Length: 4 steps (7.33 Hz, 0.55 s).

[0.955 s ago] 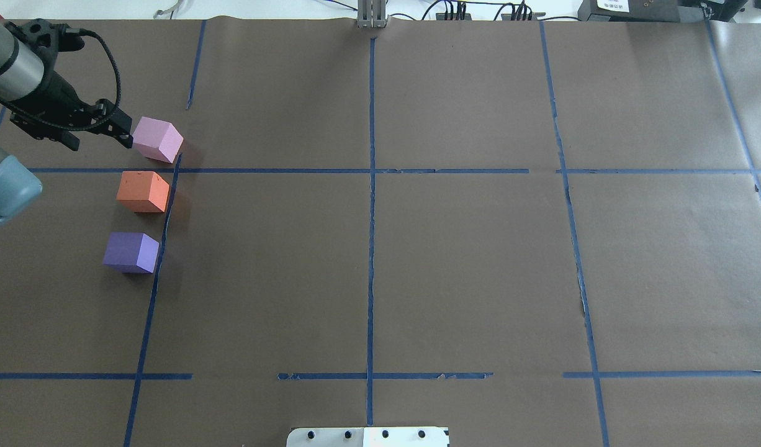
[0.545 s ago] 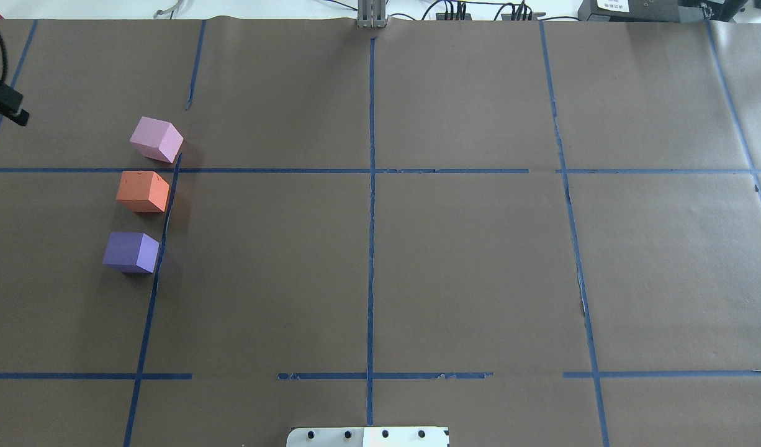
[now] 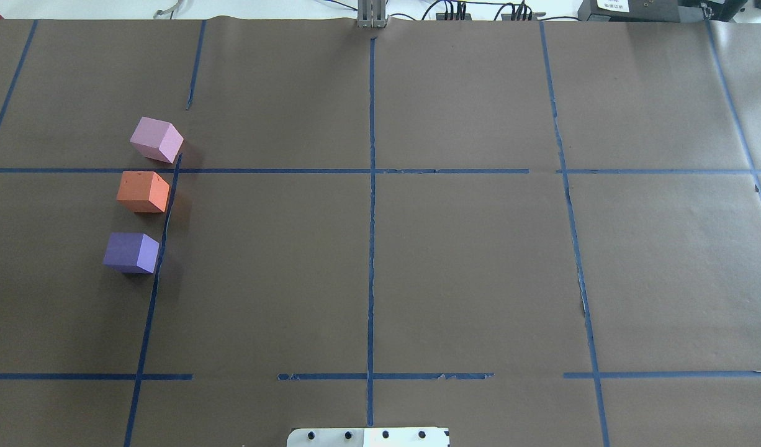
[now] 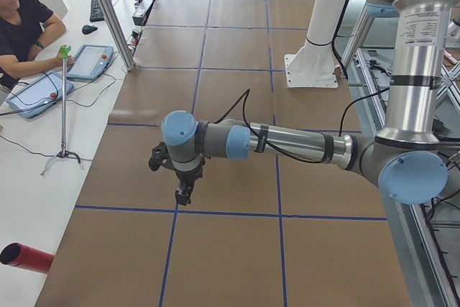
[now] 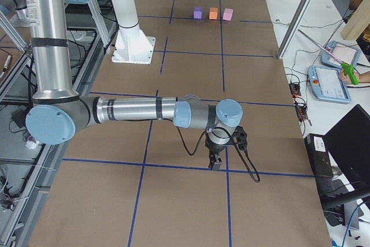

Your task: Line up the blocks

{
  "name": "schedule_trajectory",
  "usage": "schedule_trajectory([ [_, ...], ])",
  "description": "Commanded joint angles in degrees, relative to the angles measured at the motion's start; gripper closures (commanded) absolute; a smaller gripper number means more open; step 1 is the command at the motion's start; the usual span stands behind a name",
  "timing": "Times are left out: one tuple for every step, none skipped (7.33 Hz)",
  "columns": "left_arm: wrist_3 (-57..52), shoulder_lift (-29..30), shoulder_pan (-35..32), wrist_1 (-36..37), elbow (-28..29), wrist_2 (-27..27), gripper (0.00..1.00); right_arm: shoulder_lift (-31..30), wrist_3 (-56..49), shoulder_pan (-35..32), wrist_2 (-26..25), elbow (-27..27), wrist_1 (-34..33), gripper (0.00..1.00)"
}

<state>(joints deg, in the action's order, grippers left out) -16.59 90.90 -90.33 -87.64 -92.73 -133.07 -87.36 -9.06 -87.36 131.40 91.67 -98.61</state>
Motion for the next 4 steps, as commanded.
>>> schedule_trajectory([
  [-3.72,-1.17,-2.39,-4.02,4.40,-0.08,0.00,0.00,-0.08,0.00,0.00,0.00,0.00,0.00],
  [-3.54,-1.26,-2.39,-4.03,4.31,-0.08,0.00,0.00,0.01,0.00,0.00,0.00,0.00,0.00],
  [0.38,-0.65,-2.39,-4.03,3.62,0.00,0.00,0.00,0.01,0.00,0.00,0.00,0.00,0.00],
  [4.77,-0.90,-2.39,-3.85,0.48,0.26,0.00,0.00,0.01,0.00,0.00,0.00,0.00,0.00],
])
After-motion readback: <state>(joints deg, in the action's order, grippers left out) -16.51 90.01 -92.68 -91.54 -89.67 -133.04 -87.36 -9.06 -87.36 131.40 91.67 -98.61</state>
